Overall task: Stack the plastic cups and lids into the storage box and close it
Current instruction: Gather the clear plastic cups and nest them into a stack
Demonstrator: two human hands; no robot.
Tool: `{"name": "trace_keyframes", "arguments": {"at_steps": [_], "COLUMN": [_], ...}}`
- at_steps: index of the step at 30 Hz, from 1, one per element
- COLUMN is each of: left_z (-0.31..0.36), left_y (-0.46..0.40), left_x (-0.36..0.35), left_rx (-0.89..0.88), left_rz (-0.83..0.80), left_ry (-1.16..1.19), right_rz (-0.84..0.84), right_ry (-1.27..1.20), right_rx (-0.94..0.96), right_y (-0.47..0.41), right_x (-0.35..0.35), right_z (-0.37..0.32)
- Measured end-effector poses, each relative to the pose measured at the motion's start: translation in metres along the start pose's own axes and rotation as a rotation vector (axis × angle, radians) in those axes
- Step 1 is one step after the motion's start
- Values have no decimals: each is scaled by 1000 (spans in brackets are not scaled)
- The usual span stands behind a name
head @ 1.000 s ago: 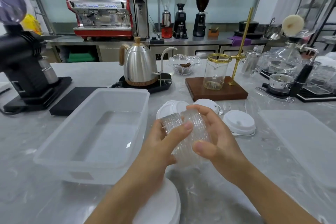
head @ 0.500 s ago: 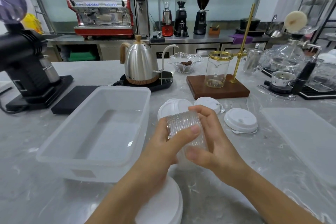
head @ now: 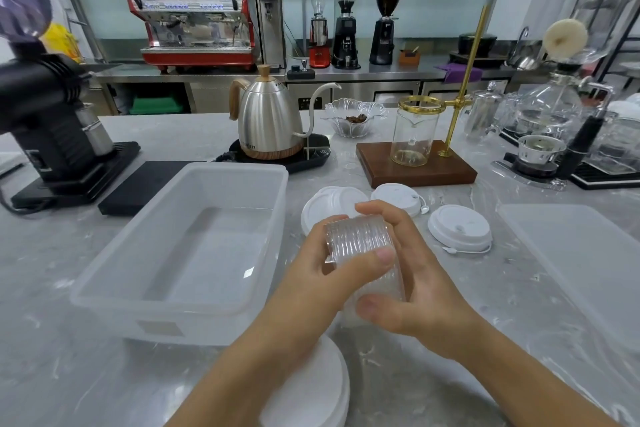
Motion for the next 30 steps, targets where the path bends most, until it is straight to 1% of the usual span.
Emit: {"name": "trace_keyframes", "arguments": {"at_steps": [6,15,22,25,28,30], "left_z": [0,3,7,7,9,10], "left_y": [-1,1,0,0,0,1], "left_x": [0,-1,-3,-2,-3,-2], "left_rx": [-26,-78,-95,-101,-120,-132], "left_rz": [2,6,-68,-71,-95,-94], "left_ry": [-34,-70,-43,-39,16,75], "right_rz": [-9,-41,-2,-28,-101,-88], "right_ry": [-35,20,79,104,-8,-102], "right_rx": [34,49,34,21,-20,-25], "right_y": [0,-3,0,1,1,1], "right_x": [-1,-4,-7,-7,-3,1], "right_z": [-3,-6,0,2,3,5]}}
Point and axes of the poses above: each hand's wrist, its own y-axis away from the middle knuckle, its own x-axis out of the back of the hand, z = x × y, the point moved 4 cm from there along -y, towards the middle knuckle, and after that the axes turned 11 degrees about -z, right-handed, at the moved point
